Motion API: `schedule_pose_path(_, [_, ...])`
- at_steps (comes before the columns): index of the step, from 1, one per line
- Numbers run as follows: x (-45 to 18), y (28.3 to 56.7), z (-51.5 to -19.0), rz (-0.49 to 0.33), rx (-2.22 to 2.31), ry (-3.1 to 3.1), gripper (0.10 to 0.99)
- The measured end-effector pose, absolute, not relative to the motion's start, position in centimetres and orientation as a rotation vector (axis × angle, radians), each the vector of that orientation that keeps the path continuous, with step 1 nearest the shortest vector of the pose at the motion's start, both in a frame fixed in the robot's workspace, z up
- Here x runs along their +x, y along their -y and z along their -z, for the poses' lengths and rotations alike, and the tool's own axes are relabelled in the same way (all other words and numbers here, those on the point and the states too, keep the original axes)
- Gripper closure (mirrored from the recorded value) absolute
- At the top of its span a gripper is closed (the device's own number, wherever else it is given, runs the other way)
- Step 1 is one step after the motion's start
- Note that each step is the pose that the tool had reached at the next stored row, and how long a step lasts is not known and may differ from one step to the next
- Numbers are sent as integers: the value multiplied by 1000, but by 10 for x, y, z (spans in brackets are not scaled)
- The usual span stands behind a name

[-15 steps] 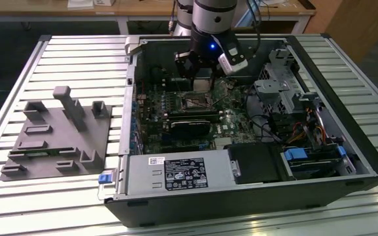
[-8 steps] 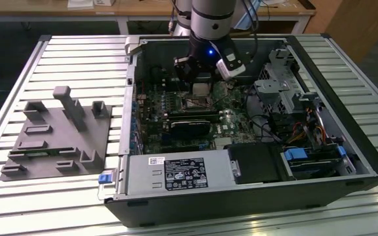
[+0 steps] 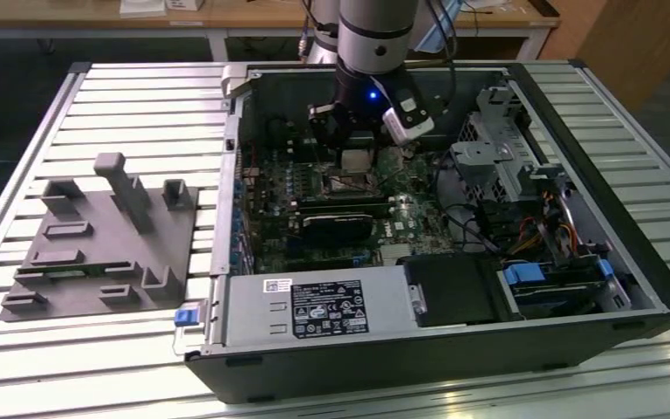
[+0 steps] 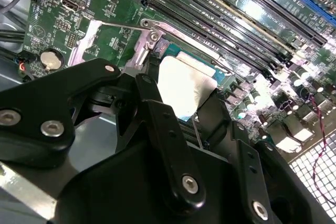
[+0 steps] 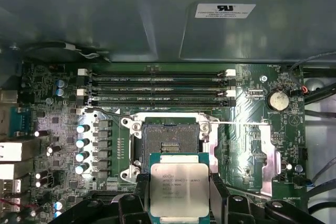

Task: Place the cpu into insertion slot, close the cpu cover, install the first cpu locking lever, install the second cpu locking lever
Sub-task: 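Place the cpu into insertion slot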

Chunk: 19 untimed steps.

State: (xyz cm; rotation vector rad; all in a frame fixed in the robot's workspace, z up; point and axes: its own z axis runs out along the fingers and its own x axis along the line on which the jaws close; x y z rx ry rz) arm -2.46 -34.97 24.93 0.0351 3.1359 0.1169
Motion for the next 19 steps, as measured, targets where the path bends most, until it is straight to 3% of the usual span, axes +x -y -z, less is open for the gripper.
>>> schedule_pose_path(19, [-25, 350, -246, -113, 535, -3078, 545])
